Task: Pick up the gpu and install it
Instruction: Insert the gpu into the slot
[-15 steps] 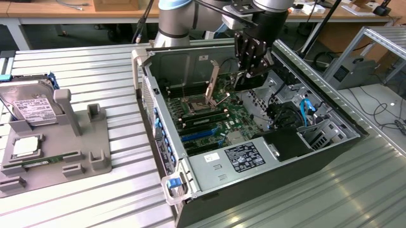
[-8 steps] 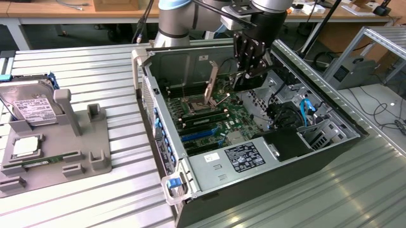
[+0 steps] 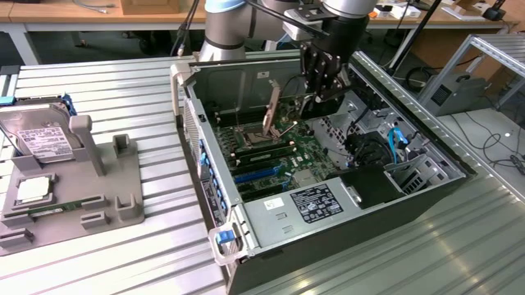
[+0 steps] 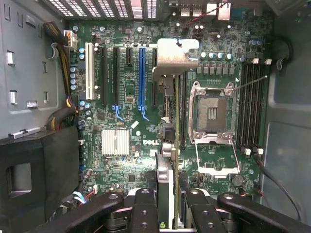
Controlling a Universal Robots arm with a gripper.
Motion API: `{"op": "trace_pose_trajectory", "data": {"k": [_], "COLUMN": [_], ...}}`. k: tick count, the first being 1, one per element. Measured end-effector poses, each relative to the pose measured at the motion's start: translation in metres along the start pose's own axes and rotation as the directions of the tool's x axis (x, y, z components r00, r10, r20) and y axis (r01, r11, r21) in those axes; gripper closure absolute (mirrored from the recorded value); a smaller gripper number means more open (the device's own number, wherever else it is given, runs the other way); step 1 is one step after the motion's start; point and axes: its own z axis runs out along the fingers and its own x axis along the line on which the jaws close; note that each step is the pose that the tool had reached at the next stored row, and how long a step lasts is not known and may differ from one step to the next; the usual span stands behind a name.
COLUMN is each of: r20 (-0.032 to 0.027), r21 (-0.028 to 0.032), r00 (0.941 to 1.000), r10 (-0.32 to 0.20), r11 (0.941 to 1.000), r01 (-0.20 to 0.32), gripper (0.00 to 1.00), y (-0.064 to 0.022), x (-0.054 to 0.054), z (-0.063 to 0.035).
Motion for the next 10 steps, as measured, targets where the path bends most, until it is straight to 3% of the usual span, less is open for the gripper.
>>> {"op": "trace_pose_trajectory", "data": {"k": [10], "r20": [-0.0001], "r21": [0.0], "r00": [1.0], "r10": [0.0], "r11": [1.0], "r01": [0.0], "gripper": [0.73], "y": [0.0025], "x": [0.0], "z": [0.0015]}}
